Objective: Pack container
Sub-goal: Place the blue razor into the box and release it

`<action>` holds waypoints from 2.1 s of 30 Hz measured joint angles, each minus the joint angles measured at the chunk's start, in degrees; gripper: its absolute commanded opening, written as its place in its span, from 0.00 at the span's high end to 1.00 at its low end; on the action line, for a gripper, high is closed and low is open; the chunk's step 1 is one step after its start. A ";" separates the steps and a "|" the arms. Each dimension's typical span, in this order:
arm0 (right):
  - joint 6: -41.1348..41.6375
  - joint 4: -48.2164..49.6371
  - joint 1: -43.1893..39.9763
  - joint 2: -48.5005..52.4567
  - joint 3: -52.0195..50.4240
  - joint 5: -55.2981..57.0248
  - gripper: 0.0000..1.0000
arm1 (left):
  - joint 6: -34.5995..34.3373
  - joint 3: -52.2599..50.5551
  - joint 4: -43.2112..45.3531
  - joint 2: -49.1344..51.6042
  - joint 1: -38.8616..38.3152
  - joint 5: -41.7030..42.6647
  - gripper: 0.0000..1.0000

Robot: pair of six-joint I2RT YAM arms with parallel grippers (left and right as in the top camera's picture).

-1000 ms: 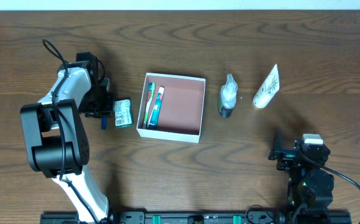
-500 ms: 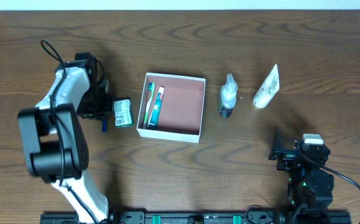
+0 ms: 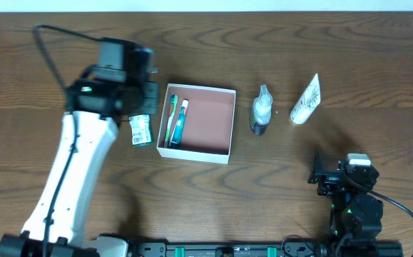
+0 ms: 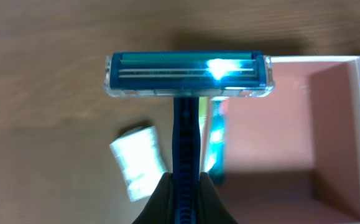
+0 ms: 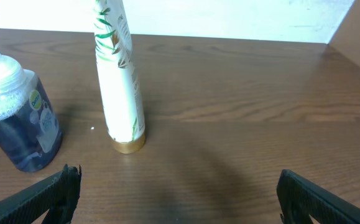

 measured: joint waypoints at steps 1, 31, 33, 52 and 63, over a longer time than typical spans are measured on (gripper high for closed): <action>0.00 0.02 0.00 0.00 0.00 0.00 0.01 | -0.55 -0.79 1.44 0.74 -1.60 0.04 0.94; 0.00 0.00 0.00 0.00 0.00 0.00 0.01 | -7.69 -4.79 10.78 23.63 -9.51 0.28 0.74; 0.00 0.00 0.00 0.00 0.00 0.00 0.01 | -7.96 -4.79 10.73 23.63 -9.51 0.26 0.71; -0.02 0.00 0.00 0.00 0.00 0.02 0.01 | -8.20 0.68 3.74 11.15 -9.49 3.30 0.60; 0.00 -0.02 0.00 0.00 0.00 0.00 0.01 | -8.09 1.92 -3.06 -0.98 2.75 -9.22 0.36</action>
